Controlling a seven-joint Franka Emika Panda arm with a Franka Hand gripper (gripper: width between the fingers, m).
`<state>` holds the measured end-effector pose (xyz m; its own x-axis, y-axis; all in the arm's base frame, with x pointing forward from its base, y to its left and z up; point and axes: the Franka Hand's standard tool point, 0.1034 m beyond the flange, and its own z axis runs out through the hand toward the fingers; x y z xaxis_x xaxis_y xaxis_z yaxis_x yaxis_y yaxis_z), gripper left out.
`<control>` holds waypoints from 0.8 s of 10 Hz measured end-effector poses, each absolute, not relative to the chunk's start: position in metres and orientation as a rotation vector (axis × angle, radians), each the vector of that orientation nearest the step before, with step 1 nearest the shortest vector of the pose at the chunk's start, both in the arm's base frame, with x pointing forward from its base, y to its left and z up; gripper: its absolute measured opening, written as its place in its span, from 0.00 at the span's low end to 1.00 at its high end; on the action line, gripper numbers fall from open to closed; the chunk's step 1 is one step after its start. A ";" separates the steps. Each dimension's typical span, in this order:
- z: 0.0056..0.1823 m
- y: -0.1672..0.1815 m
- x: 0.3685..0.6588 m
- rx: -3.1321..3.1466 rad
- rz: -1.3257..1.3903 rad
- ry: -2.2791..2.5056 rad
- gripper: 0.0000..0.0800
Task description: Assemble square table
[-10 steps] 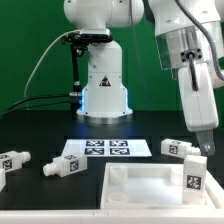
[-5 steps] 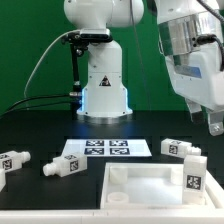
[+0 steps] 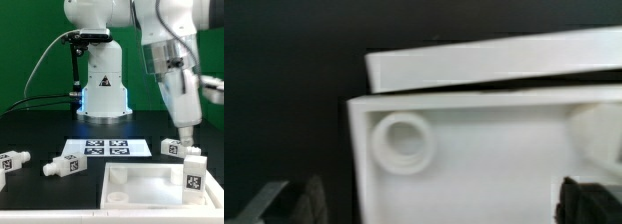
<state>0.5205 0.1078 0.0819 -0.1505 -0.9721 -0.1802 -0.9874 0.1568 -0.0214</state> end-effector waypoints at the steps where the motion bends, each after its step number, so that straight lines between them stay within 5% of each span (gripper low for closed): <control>1: 0.083 0.113 0.521 -1.965 0.163 2.258 0.81; 4: 0.080 0.110 0.519 -1.887 0.181 2.317 0.81; 8: 0.068 0.124 0.452 -1.435 0.273 2.639 0.81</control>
Offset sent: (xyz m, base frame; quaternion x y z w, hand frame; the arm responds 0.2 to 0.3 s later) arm 0.0000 0.0000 0.0000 0.0000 0.0000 0.0000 1.0000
